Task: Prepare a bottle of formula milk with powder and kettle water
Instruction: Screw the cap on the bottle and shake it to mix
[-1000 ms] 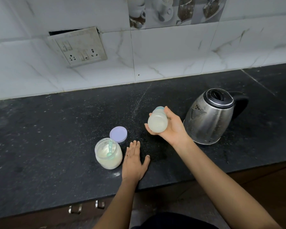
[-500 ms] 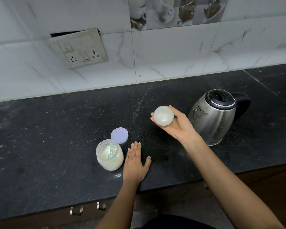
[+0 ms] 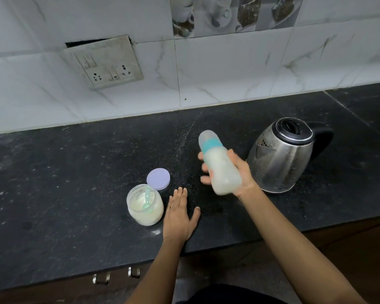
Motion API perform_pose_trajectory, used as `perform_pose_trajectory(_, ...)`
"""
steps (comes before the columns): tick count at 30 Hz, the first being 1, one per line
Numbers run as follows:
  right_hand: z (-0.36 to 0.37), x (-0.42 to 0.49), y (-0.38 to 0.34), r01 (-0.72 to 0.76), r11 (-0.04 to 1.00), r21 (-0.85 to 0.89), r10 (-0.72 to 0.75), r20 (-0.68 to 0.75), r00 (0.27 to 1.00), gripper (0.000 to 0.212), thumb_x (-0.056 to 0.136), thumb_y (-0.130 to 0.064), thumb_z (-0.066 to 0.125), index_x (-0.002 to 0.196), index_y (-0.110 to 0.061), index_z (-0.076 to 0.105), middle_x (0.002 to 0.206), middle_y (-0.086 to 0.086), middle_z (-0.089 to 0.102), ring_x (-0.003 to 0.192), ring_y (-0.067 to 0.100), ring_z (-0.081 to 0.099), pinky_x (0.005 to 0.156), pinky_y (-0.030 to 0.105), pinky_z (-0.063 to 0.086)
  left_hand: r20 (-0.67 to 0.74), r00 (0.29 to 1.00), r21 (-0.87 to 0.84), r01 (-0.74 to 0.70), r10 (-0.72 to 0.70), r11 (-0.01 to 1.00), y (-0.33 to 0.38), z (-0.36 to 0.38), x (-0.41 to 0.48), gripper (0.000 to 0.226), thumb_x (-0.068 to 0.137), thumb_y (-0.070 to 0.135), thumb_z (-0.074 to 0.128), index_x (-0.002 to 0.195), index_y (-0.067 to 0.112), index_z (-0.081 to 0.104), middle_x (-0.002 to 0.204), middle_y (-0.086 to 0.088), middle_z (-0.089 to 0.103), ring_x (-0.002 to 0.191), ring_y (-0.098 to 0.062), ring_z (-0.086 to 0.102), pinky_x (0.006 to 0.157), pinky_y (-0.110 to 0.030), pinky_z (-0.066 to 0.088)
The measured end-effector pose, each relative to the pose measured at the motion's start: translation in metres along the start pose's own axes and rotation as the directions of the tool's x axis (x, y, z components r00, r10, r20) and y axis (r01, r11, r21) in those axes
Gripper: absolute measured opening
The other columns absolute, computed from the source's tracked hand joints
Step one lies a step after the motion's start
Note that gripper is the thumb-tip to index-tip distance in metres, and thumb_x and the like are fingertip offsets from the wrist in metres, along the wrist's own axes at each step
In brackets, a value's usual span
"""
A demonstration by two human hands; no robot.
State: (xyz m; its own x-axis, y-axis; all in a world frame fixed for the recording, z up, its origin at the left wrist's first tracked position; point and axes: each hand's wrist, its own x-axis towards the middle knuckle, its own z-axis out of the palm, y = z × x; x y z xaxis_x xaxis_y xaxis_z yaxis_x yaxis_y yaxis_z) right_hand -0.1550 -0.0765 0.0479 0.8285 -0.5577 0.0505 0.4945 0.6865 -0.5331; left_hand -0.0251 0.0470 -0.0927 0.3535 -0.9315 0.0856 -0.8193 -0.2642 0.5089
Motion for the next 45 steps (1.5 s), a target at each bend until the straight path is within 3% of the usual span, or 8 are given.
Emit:
perform_pose_trajectory(5, -0.005, 0.008, -0.006, 0.045, 0.999, 0.014, -0.042, -0.179, 0.983, 0.105, 0.063, -0.013, 0.087, 0.149, -0.011, 0.026, 0.119, 0.027, 0.058, 0.104, 0.040, 0.063, 0.080, 0.058, 0.052, -0.012, 1.000, 0.003, 0.001, -0.001, 1.000, 0.001, 0.000, 0.001, 0.070, 0.094, 0.044, 0.047, 0.151, 0.012, 0.023, 0.159, -0.004, 0.021, 0.148, -0.015, 0.010, 0.117, -0.022, -0.006)
perform_pose_trajectory(19, -0.008, 0.000, 0.011, -0.032, 0.980, -0.197, 0.057, 0.123, 0.991, 0.093, 0.075, -0.011, 0.078, 0.149, -0.025, 0.023, 0.125, 0.029, 0.050, 0.099, 0.041, 0.061, 0.089, 0.060, 0.048, 0.012, 1.000, 0.007, -0.017, 0.017, 1.000, -0.003, 0.001, 0.001, 0.068, 0.092, 0.048, 0.046, 0.150, 0.016, 0.028, 0.159, -0.001, 0.019, 0.148, -0.013, 0.008, 0.119, -0.025, -0.004)
perform_pose_trajectory(22, -0.010, 0.003, 0.016, 0.054, 0.998, -0.023, -0.056, -0.112, 0.992, 0.102, 0.067, -0.014, 0.086, 0.149, -0.023, 0.026, 0.118, 0.025, 0.059, 0.100, 0.038, 0.063, 0.086, 0.056, 0.051, -0.009, 1.000, 0.010, -0.001, 0.001, 1.000, 0.000, 0.000, 0.000, 0.071, 0.094, 0.046, 0.045, 0.152, 0.014, 0.020, 0.160, -0.003, 0.018, 0.148, -0.014, 0.009, 0.118, -0.024, -0.004)
perform_pose_trajectory(27, -0.004, -0.004, 0.007, -0.032, 0.974, -0.225, 0.069, 0.159, 0.985, 0.088, 0.078, -0.005, 0.072, 0.149, -0.022, 0.022, 0.125, 0.029, 0.050, 0.099, 0.041, 0.061, 0.087, 0.056, 0.051, 0.000, 1.000, 0.003, -0.006, 0.006, 1.000, 0.000, 0.000, 0.000, 0.072, 0.094, 0.044, 0.048, 0.151, 0.012, 0.020, 0.159, -0.005, 0.018, 0.148, -0.015, 0.008, 0.118, -0.024, -0.004)
perform_pose_trajectory(31, -0.004, 0.006, 0.004, 0.006, 0.996, 0.086, 0.014, -0.230, 0.973, 0.076, 0.075, -0.011, 0.069, 0.142, -0.005, 0.034, 0.106, 0.023, 0.061, 0.086, 0.032, 0.066, 0.074, 0.046, 0.057, -0.013, 1.000, 0.002, 0.007, -0.007, 1.000, 0.002, -0.001, 0.000, 0.070, 0.094, 0.045, 0.046, 0.152, 0.014, 0.020, 0.160, -0.003, 0.018, 0.148, -0.014, 0.008, 0.117, -0.022, -0.006)
perform_pose_trajectory(33, -0.001, 0.003, -0.001, -0.130, 0.991, 0.007, 0.130, -0.134, 0.982, 0.078, 0.072, -0.015, 0.072, 0.140, -0.008, 0.034, 0.103, 0.022, 0.058, 0.077, 0.029, 0.061, 0.065, 0.038, 0.055, -0.008, 1.000, 0.004, 0.004, -0.004, 1.000, 0.001, 0.000, 0.000, 0.070, 0.094, 0.046, 0.045, 0.152, 0.015, 0.020, 0.160, -0.002, 0.017, 0.148, -0.014, 0.007, 0.117, -0.022, -0.007)
perform_pose_trajectory(42, 0.001, -0.002, 0.011, -0.093, 0.993, -0.066, 0.095, 0.019, 0.995, 0.081, 0.073, -0.020, 0.073, 0.141, -0.017, 0.029, 0.103, 0.017, 0.054, 0.072, 0.024, 0.057, 0.059, 0.033, 0.051, -0.006, 1.000, 0.001, 0.010, -0.010, 1.000, 0.002, 0.000, -0.001, 0.070, 0.094, 0.046, 0.046, 0.152, 0.015, 0.020, 0.160, -0.002, 0.018, 0.148, -0.014, 0.008, 0.117, -0.023, -0.006)
perform_pose_trajectory(45, 0.012, 0.008, 0.011, -0.118, 0.985, 0.122, 0.141, -0.195, 0.971, 0.079, 0.062, -0.031, 0.084, 0.127, -0.009, 0.044, 0.094, 0.012, 0.060, 0.066, 0.021, 0.061, 0.055, 0.030, 0.054, -0.007, 1.000, 0.009, 0.008, -0.008, 1.000, 0.001, -0.001, 0.000, 0.070, 0.094, 0.046, 0.045, 0.152, 0.015, 0.020, 0.160, -0.002, 0.018, 0.148, -0.014, 0.007, 0.117, -0.022, -0.007)
